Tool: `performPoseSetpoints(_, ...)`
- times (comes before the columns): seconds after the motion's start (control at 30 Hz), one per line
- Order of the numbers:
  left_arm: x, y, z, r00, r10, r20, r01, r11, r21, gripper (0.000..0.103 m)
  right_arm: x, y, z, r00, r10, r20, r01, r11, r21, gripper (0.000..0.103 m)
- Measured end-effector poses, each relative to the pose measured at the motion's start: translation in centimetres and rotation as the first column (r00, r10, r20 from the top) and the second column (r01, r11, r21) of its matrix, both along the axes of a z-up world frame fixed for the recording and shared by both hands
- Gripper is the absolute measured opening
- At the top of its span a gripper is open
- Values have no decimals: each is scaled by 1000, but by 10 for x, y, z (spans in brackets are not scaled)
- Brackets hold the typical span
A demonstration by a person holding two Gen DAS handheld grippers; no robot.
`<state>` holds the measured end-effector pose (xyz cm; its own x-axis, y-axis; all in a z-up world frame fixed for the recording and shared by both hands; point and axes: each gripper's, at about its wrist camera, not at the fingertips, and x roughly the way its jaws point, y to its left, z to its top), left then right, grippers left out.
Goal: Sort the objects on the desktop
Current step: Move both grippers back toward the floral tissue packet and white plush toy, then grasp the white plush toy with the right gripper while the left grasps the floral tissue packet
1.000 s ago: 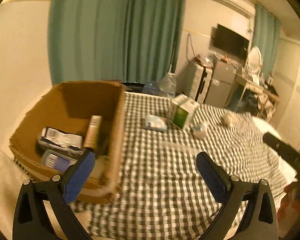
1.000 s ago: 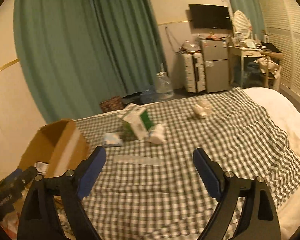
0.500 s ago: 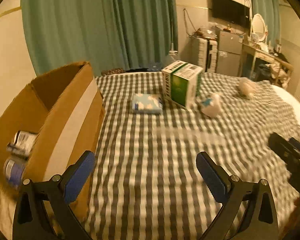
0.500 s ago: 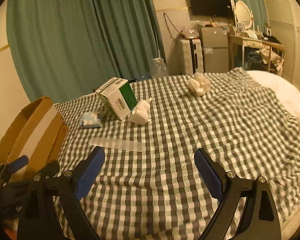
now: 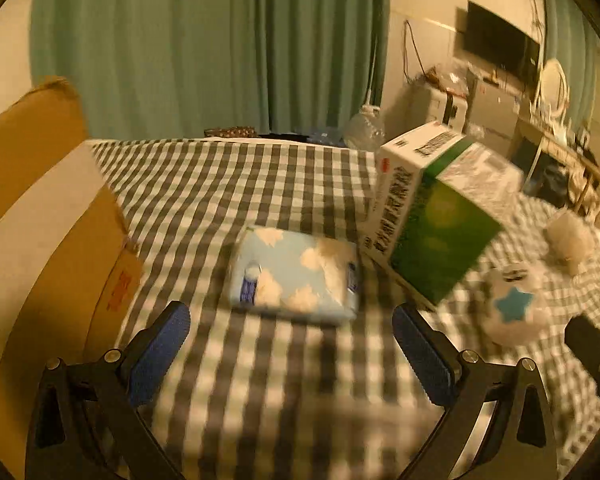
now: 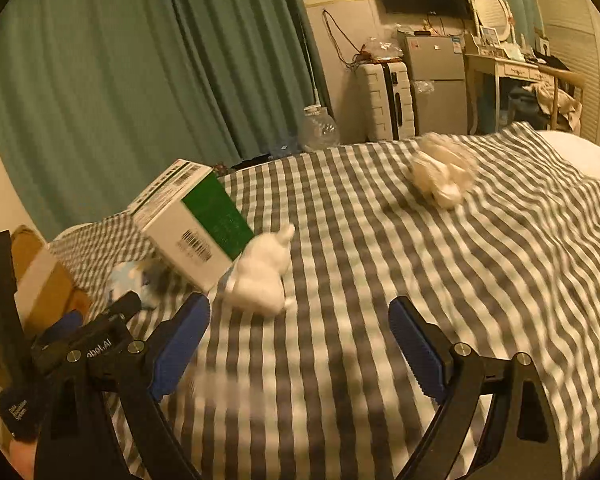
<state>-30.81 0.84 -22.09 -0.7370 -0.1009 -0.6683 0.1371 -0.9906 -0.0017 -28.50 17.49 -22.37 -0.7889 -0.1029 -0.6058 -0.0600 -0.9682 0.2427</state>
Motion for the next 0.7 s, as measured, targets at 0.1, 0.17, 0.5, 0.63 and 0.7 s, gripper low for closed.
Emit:
performPoseSetpoints(0.1,-11,-7,-2,1000,9,20,-9,1000,3,103,-19,-4,-8,1000,18,12,-18,1000,-21,91)
performPoseSetpoints(0.17,-18,-11,-4,1000,-12,26,10,999,50,103,-29,-8,-12,1000,19,5,-19,1000,-10,91)
performPoseSetpoints(0.5,-38,-8,-26,992,-45,121,37,997,69,103,-55,-30,-33,997,37,61,-38,999,29,90)
performPoseSetpoints(0.63,-45,-9,-23,992,-40,123,32,997,66,103,-54,-33,-35,996,31,78,-35,998,44,60)
performPoseSetpoints(0.7,-45,-9,-23,991,-42,124,34,997,67,103,-53,-33,-34,996,41,75,-44,998,42,50)
